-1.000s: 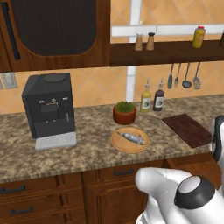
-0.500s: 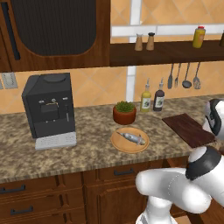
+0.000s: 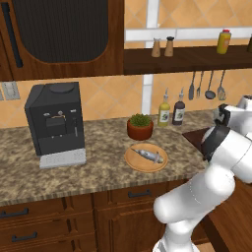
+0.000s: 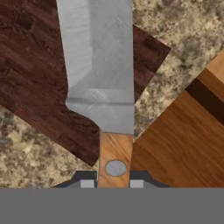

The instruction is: Pick up the knife from the drawer and place it on the cutting board. Then place the meat from the plate to the cutting board.

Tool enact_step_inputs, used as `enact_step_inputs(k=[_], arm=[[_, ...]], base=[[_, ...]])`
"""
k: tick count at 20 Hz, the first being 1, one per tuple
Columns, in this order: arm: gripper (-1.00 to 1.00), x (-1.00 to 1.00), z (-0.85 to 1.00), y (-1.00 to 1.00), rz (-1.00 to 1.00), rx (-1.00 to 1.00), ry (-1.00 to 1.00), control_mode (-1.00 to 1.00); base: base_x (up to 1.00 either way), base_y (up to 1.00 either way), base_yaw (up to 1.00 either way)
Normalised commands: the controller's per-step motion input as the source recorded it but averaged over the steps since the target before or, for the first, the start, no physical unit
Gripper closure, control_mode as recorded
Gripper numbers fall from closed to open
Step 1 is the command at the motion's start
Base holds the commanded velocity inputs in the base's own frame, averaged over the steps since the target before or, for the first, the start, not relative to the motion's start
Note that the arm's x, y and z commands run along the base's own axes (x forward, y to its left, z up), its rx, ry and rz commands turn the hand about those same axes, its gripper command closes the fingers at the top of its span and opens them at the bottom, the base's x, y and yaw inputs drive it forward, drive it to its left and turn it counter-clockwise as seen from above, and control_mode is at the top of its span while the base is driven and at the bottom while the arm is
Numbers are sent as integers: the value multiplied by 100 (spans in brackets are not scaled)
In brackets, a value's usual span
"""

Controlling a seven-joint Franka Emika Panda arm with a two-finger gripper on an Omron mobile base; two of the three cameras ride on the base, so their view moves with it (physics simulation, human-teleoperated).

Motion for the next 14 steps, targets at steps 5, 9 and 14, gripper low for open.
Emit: enact_step_inputs(k=[5, 9, 14], arm=[[100, 87, -52, -3, 0, 0, 0, -100], [100, 58, -54, -8, 0, 0, 0, -100], [100, 27, -53, -2, 0, 0, 0, -100]], base=[[0, 0, 0], [0, 0, 0], [0, 0, 0]])
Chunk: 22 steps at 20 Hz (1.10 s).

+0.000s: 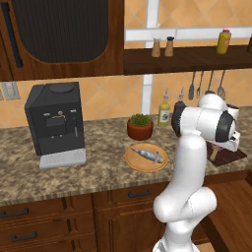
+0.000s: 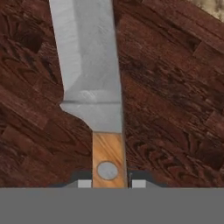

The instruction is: Pick up the knife from the drawer and place it on the cutting board. Then place the meat from the plate to the cutting board.

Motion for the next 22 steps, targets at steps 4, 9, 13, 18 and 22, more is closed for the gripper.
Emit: enact_step_inputs(k=[4, 9, 13, 18, 22], arm=[[-100, 7, -49, 6, 0, 0, 0, -100], [-100, -19, 26, 36, 0, -1, -6, -100], [-100, -12, 80, 67, 3, -5, -14, -100], [-100, 0, 44, 95, 12, -8, -3, -100], [-100, 0, 18, 100, 31, -9, 0, -100]], base=[[0, 0, 0], [0, 0, 0], [0, 0, 0], [0, 0, 0], [0, 0, 0]])
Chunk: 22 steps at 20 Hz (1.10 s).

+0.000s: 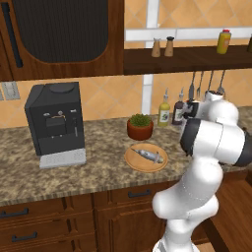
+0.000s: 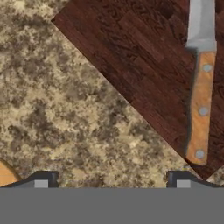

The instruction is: Pick up the knife from the drawer and place it on the cutting board. Then place the meat from the plate to the cutting board.

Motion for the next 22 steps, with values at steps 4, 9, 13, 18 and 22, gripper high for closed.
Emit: enact_step_inputs(k=[4, 9, 13, 18, 22], arm=[[-100, 0, 6, 100, 45, -5, 1, -100], [-100, 0, 0, 99, 51, -3, 2, -100], [-100, 0, 0, 96, 50, -2, 4, -100], [-100, 2, -2, 61, 41, -4, 2, -100], [-100, 23, -18, 0, 24, -7, 7, -100]], base=[[0, 0, 0], [0, 0, 0], [0, 0, 0], [0, 0, 0], [0, 0, 0]])
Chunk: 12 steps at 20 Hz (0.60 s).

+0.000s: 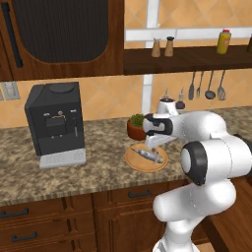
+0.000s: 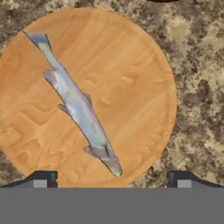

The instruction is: Pick up the knife from the drawer and place it on the cutting board. Then place the meat from the plate to the cutting board.

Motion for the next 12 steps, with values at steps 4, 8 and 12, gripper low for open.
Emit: enact_step_inputs(k=[4, 8, 12], arm=[[-100, 35, -34, 6, 18, -8, 12, -100], [-100, 37, -31, 38, 16, -6, 12, -100], [-100, 29, -26, 49, 13, -2, 11, -100]], base=[[0, 0, 0], [0, 0, 0], [0, 0, 0]])
